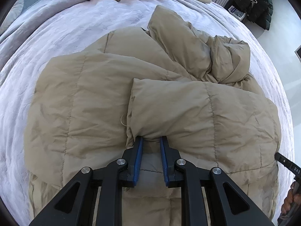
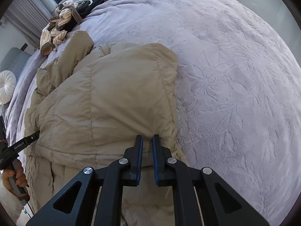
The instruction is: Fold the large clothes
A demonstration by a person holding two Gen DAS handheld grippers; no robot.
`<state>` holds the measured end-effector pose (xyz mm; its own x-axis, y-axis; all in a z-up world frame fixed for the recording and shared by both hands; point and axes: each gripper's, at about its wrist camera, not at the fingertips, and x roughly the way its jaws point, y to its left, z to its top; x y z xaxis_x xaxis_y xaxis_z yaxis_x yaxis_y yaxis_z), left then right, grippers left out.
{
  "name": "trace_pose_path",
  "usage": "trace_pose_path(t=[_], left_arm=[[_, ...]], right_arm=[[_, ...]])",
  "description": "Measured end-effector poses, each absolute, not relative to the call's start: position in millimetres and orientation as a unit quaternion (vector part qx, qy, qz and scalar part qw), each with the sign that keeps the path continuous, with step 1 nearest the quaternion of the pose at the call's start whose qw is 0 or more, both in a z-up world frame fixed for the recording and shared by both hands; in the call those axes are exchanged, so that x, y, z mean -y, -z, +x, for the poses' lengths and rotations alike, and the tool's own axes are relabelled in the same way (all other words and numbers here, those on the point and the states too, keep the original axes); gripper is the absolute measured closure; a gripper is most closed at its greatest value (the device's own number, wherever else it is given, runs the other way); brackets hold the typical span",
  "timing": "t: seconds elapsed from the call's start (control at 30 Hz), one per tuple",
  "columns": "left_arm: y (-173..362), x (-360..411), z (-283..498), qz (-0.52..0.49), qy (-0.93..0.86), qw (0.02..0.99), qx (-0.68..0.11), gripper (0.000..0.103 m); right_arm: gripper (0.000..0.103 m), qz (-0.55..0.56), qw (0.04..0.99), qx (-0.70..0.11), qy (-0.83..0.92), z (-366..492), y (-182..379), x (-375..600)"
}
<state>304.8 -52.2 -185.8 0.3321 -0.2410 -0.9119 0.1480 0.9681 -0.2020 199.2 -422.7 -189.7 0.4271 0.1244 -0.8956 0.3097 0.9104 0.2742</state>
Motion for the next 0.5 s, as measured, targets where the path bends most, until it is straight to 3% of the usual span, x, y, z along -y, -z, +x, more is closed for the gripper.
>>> trace_pose_path(t=[0.5], left_arm=[[137.2,40.2,258.4,-0.017,0.114,0.812,-0.572,0.082]], right_arm=[[0.089,0.263,0.792,-0.549,0.043,158.3,160.3,416.9]])
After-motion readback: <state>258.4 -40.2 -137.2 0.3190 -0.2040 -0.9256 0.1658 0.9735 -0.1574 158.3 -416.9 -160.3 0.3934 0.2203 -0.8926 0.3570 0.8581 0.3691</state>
